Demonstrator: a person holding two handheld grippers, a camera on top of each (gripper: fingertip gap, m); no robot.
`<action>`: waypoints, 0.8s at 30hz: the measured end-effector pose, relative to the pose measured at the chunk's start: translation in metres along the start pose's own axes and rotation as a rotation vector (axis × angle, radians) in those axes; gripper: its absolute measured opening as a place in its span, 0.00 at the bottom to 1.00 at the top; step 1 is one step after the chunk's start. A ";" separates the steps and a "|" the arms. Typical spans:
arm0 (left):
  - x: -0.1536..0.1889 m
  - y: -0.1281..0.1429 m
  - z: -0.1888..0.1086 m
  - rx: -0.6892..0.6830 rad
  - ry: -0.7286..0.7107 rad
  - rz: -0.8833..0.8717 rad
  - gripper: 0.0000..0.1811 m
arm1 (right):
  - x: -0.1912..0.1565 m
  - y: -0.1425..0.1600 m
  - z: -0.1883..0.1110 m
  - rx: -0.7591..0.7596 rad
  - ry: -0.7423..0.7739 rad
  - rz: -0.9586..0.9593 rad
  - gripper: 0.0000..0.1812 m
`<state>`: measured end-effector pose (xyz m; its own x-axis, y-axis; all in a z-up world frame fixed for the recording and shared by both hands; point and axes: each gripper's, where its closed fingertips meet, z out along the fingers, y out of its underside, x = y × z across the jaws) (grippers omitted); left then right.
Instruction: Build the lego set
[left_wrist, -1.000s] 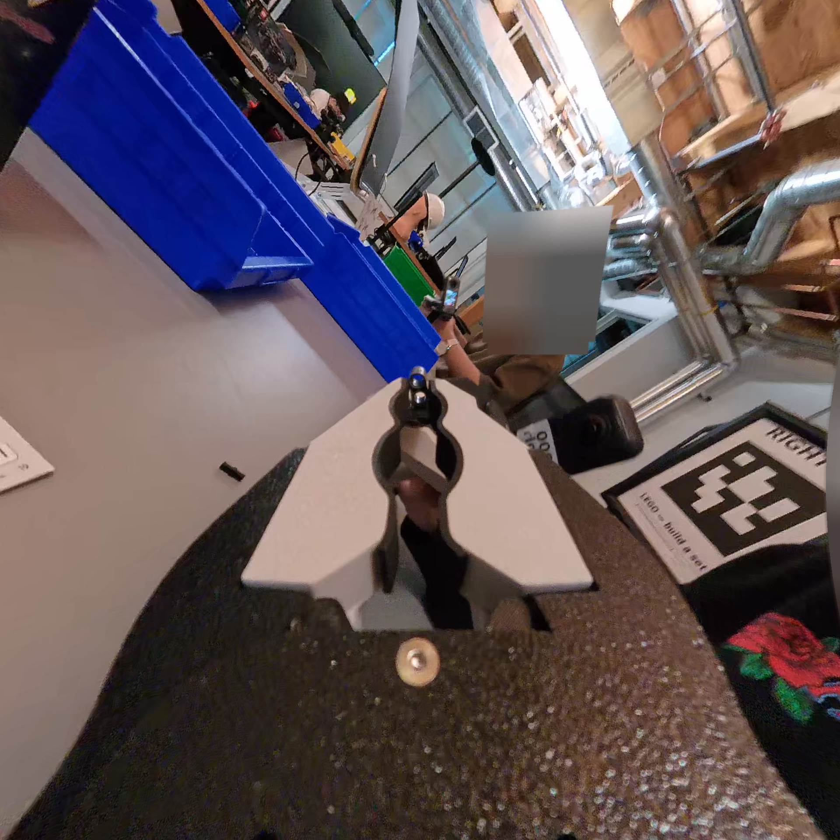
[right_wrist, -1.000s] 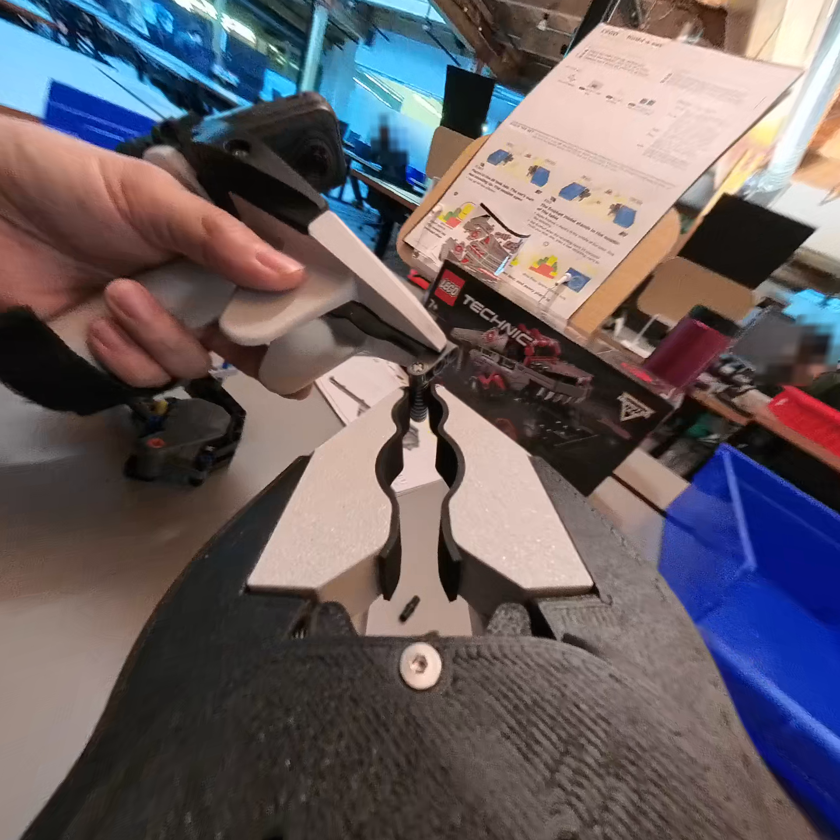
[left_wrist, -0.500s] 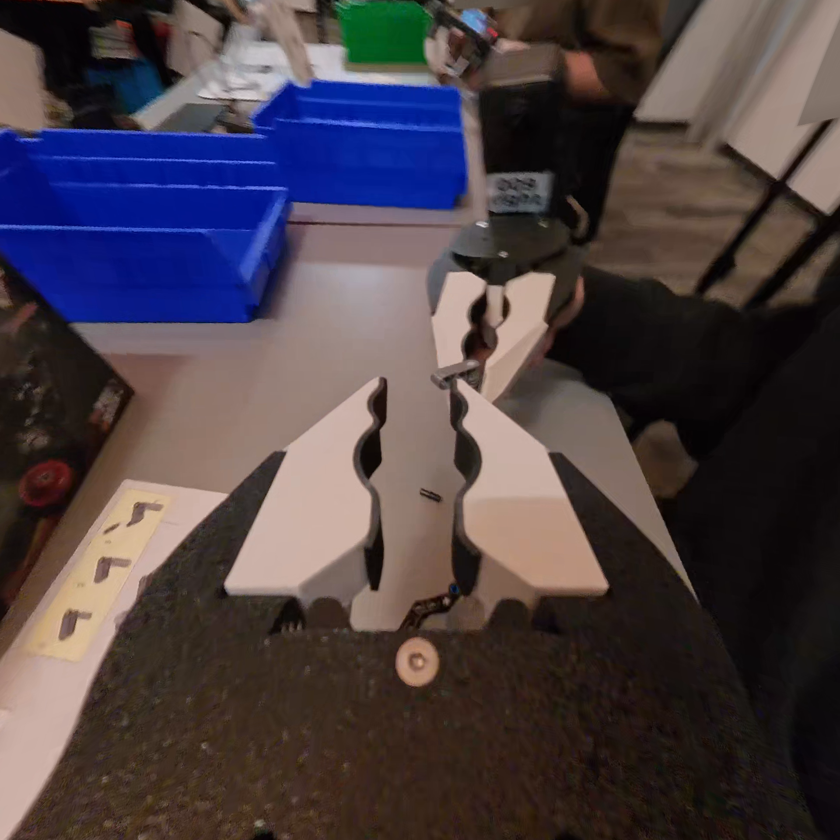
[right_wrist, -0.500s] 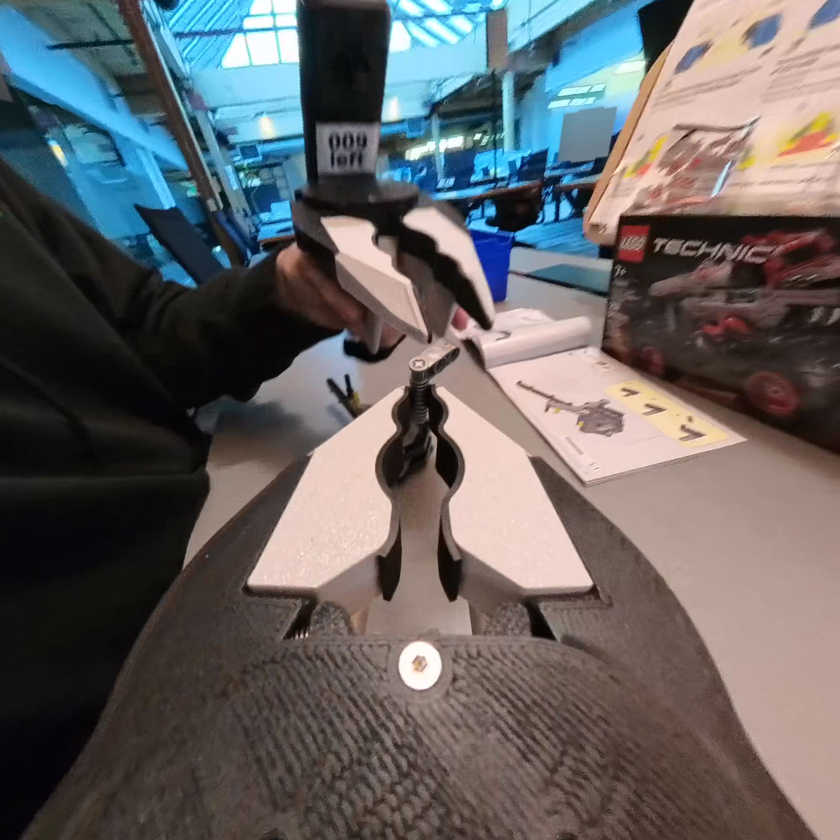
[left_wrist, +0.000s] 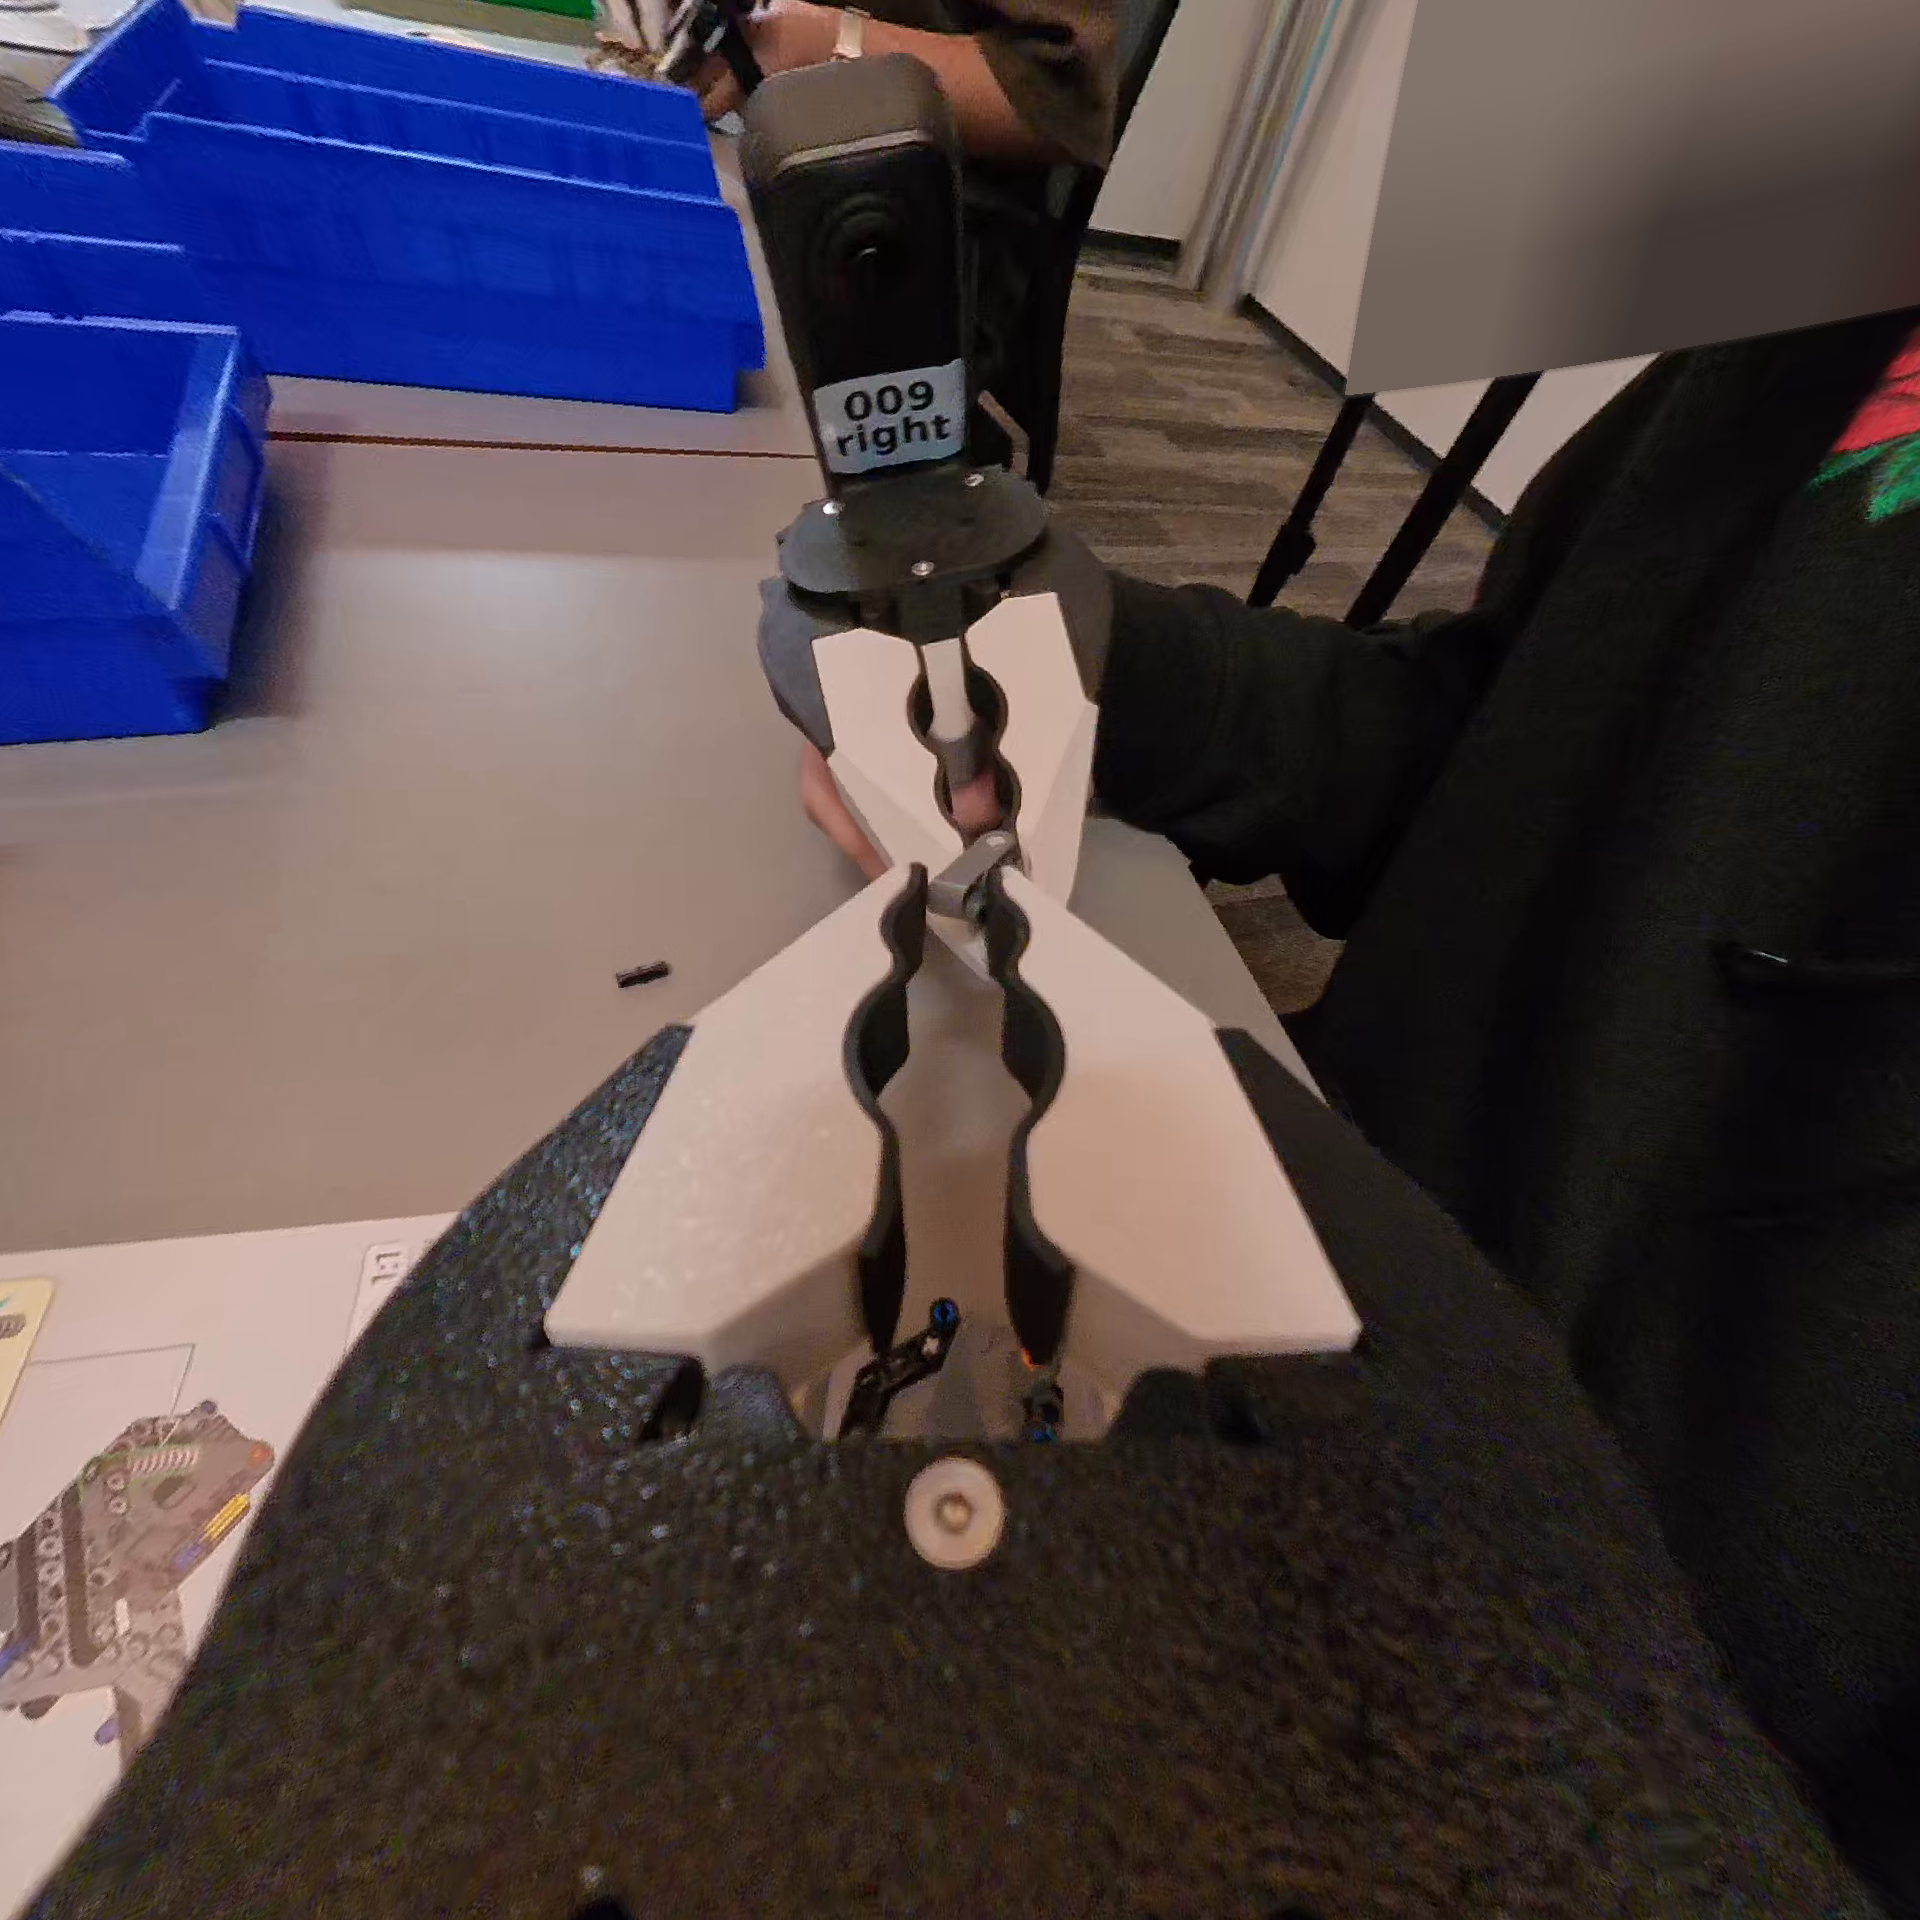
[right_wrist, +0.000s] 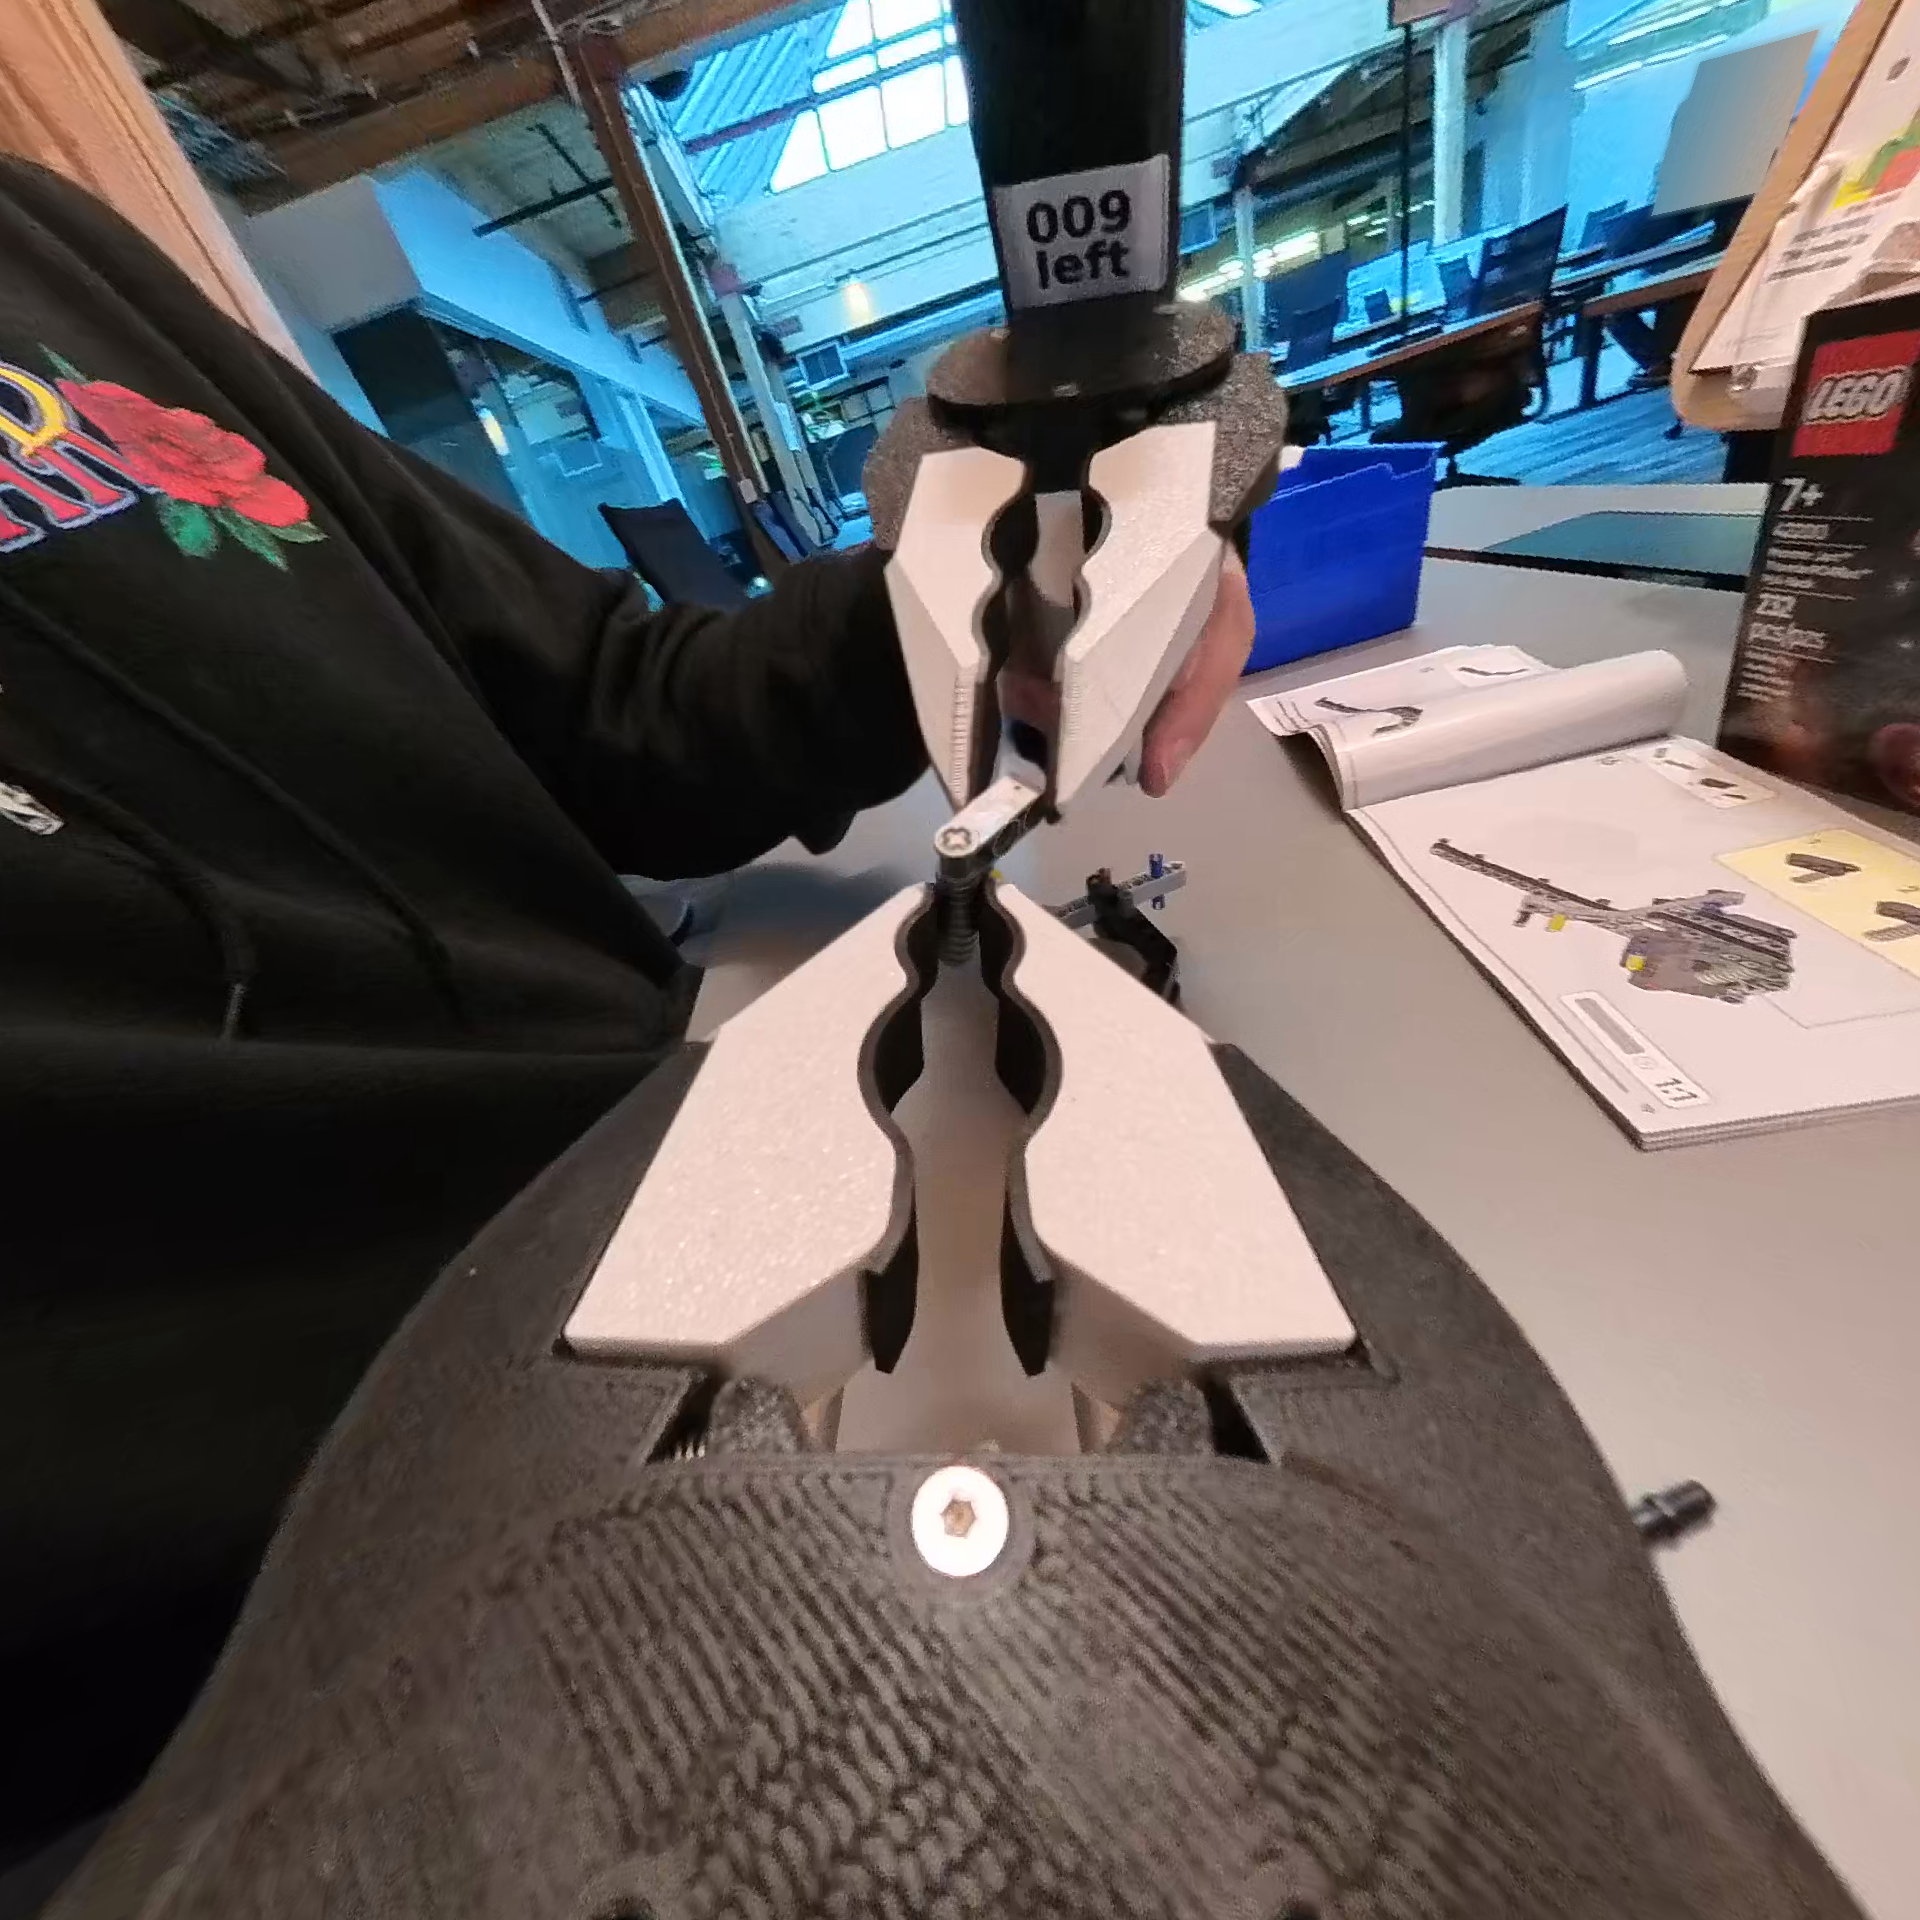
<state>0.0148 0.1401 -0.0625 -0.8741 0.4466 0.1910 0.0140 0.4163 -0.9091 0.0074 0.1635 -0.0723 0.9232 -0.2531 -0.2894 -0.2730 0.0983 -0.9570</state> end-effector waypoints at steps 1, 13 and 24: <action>-0.002 0.000 0.000 0.004 -0.017 -0.011 0.05 | 0.003 0.001 0.000 -0.006 0.017 -0.002 0.03; -0.049 -0.005 -0.013 0.130 -0.314 -0.214 0.04 | 0.055 -0.019 -0.018 0.017 0.448 -0.153 0.04; -0.047 0.000 0.000 0.061 -0.311 -0.169 0.03 | 0.062 -0.016 -0.024 -0.003 0.495 -0.144 0.03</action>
<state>0.0561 0.1193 -0.0714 -0.9678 0.1089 0.2267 -0.1638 0.4114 -0.8966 0.0626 0.1230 -0.0755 0.7130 -0.6891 -0.1300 -0.1541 0.0269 -0.9877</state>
